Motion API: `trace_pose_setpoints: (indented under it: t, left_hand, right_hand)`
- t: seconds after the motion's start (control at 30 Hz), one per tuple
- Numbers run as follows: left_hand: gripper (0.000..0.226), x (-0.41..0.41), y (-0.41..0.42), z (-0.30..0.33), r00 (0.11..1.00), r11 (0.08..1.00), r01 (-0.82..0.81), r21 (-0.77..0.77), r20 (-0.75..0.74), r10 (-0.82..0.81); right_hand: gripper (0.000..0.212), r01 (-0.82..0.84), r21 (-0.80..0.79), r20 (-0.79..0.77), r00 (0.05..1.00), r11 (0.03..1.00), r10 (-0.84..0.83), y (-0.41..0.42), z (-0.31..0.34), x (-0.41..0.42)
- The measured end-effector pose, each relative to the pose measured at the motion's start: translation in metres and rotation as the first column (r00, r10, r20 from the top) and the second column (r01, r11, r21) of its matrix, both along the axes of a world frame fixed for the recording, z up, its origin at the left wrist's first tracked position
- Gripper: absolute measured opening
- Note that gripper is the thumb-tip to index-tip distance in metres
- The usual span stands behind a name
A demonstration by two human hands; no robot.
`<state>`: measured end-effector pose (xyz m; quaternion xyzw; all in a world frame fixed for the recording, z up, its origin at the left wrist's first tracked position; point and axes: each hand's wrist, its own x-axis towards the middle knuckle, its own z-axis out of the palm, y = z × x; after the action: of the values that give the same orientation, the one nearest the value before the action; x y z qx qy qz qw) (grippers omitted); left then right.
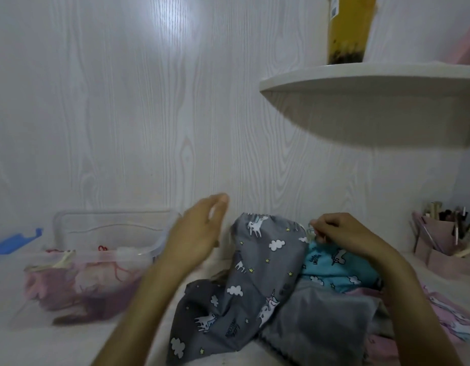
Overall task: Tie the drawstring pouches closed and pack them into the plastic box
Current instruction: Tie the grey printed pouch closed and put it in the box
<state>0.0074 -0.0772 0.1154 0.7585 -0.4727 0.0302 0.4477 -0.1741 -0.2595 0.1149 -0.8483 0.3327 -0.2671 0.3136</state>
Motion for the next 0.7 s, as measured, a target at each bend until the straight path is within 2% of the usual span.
trace_pose_setpoints:
  t: [0.07, 0.17, 0.23, 0.27, 0.33, 0.37, 0.43, 0.5, 0.57, 0.63, 0.7]
  left_hand:
    - [0.068, -0.005, -0.022, -0.017, 0.998, 0.996, 0.06, 0.062, -0.014, -0.059]
    - [0.079, 0.004, -0.035, -0.032, 0.995, 0.948, 0.076, 0.308, 0.041, -0.094]
    - [0.068, 0.012, -0.034, -0.04, 0.991, 0.904, 0.064, 0.422, 0.081, -0.108]
    - [0.051, 0.016, -0.033, -0.045, 0.987, 0.908, 0.02, 0.419, 0.135, -0.084]
    - [0.016, 0.021, -0.028, -0.053, 0.968, 0.956, -0.117, 0.268, 0.247, 0.049]
    - [0.012, 0.023, -0.025, -0.056, 0.959, 0.973, -0.167, 0.157, 0.256, 0.123]
    - [0.01, 0.025, -0.022, -0.06, 0.953, 0.983, -0.181, -0.031, 0.24, 0.183]
    - [0.01, 0.024, -0.021, -0.063, 0.942, 0.978, -0.165, -0.124, 0.274, 0.194]
    - [0.012, 0.021, -0.024, -0.064, 0.936, 0.975, -0.157, -0.155, 0.293, 0.197]
    - [0.015, 0.018, -0.027, -0.065, 0.93, 0.973, -0.159, -0.167, 0.305, 0.204]
    - [0.024, 0.018, -0.028, -0.065, 0.929, 0.968, -0.163, -0.189, 0.302, 0.215]
  right_hand:
    - [0.034, -0.177, 0.069, 0.028, 0.984, 0.982, 0.176, 0.018, 0.009, 0.002]
    - [0.036, -0.358, 0.088, 0.079, 0.933, 0.929, 0.352, 0.037, 0.02, 0.006]
    - [0.036, -0.402, 0.107, 0.16, 0.91, 0.909, 0.384, 0.042, 0.026, 0.004]
    - [0.034, -0.391, 0.122, 0.221, 0.907, 0.912, 0.359, 0.041, 0.029, 0.002]
    - [0.031, -0.234, 0.118, 0.296, 0.936, 0.965, 0.191, 0.033, 0.032, -0.006]
    - [0.03, -0.069, 0.086, 0.284, 0.958, 0.994, 0.042, 0.025, 0.03, -0.009]
    - [0.025, 0.273, -0.026, 0.151, 0.952, 0.962, -0.266, 0.004, 0.02, -0.017]
    - [0.017, 0.409, -0.132, -0.045, 0.908, 0.903, -0.418, -0.003, 0.011, -0.017]
    - [0.034, 0.367, -0.2, -0.091, 0.916, 0.908, -0.39, -0.002, 0.009, -0.013]
    - [0.043, 0.169, -0.167, 0.0, 0.985, 0.971, -0.171, 0.012, 0.016, -0.006]
    - [0.052, -0.082, -0.044, -0.147, 0.986, 0.996, 0.075, 0.028, 0.017, 0.008]
